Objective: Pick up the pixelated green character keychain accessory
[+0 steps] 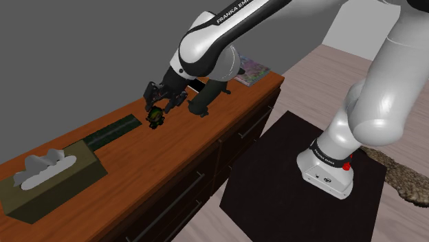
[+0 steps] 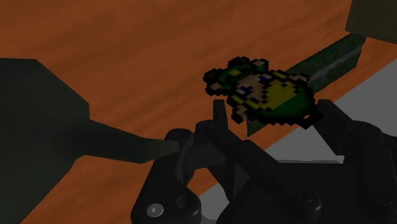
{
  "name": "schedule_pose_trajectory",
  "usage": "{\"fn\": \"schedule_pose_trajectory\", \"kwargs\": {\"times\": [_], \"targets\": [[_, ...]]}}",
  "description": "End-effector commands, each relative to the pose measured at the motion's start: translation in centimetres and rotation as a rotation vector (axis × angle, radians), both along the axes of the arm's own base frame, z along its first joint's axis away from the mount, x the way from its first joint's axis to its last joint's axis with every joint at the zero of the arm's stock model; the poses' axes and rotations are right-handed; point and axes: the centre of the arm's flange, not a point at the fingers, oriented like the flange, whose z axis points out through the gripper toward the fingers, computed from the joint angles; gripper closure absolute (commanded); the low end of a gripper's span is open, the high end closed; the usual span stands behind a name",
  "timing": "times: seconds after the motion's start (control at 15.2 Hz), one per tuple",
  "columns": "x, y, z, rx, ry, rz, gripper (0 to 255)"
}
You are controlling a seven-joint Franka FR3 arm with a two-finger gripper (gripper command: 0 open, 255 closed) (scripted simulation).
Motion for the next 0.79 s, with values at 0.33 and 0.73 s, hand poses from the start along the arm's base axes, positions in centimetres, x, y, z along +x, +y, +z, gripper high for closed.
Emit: {"fn": "schedule_pose_trajectory", "kwargs": {"times": [0.33, 0.73], "targets": [[0.1, 0.1, 3.7, 0.0, 0.001, 0.0, 255], [0.1, 0.1, 6.8, 0.0, 0.001, 0.0, 255]]}}
